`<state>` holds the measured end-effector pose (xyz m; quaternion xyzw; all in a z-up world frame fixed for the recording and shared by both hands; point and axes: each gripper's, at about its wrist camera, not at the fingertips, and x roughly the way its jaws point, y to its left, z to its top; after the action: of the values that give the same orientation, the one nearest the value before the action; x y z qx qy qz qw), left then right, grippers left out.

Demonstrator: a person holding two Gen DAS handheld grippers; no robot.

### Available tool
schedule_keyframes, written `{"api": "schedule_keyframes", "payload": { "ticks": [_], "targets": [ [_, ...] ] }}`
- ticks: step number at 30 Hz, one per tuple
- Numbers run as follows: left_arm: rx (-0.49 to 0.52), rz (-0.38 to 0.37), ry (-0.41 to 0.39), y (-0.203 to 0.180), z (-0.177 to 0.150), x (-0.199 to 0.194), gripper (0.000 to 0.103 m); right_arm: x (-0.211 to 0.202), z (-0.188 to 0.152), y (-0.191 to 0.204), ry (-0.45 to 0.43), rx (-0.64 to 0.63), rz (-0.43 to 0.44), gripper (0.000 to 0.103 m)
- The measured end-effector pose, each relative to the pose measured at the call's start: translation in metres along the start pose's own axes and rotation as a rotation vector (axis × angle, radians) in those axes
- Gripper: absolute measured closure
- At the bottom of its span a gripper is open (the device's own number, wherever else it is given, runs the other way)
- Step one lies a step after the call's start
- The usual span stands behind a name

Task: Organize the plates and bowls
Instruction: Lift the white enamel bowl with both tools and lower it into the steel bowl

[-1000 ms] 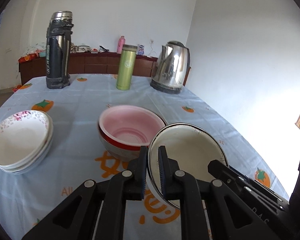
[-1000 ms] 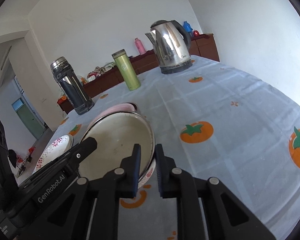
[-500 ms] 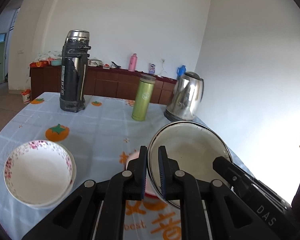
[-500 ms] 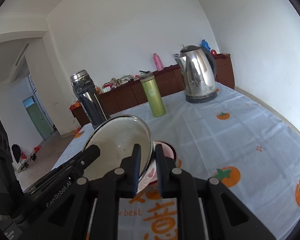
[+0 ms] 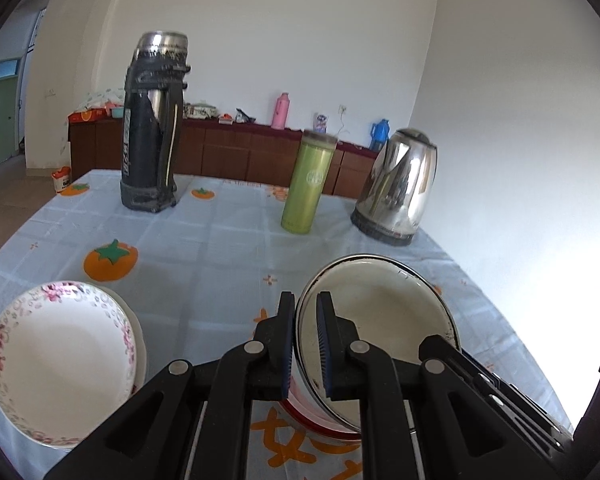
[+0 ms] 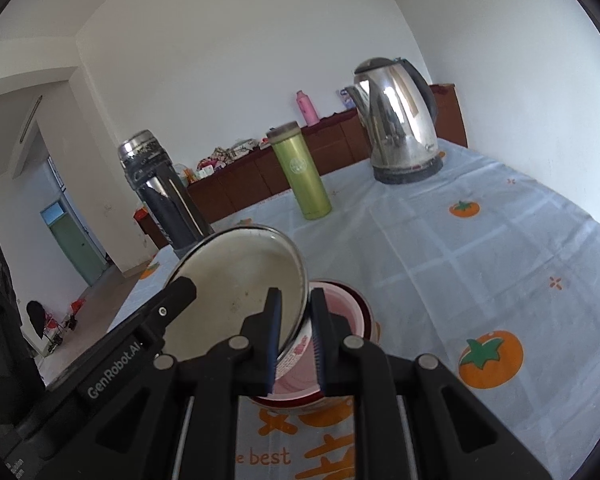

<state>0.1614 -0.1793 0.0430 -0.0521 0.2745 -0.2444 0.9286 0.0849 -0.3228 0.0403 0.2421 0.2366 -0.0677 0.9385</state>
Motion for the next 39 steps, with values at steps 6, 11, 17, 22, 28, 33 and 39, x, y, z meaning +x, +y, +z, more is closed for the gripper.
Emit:
{"api": "schedule_keyframes", "payload": {
  "ticks": [6,11,17,22,28,33,39],
  "targets": [
    [0.012,0.012,0.039,-0.004,-0.008,0.014,0.091,0.004,-0.001,-0.009,0.015,0.005,-0.022,0.088],
    [0.015,0.017,0.048,-0.007,-0.010,0.016,0.091,0.003,-0.001,-0.012,0.016,0.011,-0.029,0.088],
    [0.008,0.022,0.053,-0.005,-0.011,0.018,0.091,0.005,-0.002,-0.011,0.020,0.009,-0.030,0.088],
    [0.007,0.026,0.060,-0.004,-0.011,0.021,0.091,0.007,-0.001,-0.009,0.018,-0.002,-0.038,0.088],
    [0.009,0.041,0.083,-0.003,-0.014,0.028,0.091,0.013,-0.003,-0.010,0.036,-0.006,-0.045,0.088],
    [0.008,0.052,0.108,-0.002,-0.017,0.035,0.091,0.020,-0.005,-0.013,0.060,-0.005,-0.054,0.088],
    [0.007,0.056,0.122,-0.001,-0.020,0.040,0.091,0.024,-0.007,-0.015,0.073,0.001,-0.054,0.088]
  ]
}}
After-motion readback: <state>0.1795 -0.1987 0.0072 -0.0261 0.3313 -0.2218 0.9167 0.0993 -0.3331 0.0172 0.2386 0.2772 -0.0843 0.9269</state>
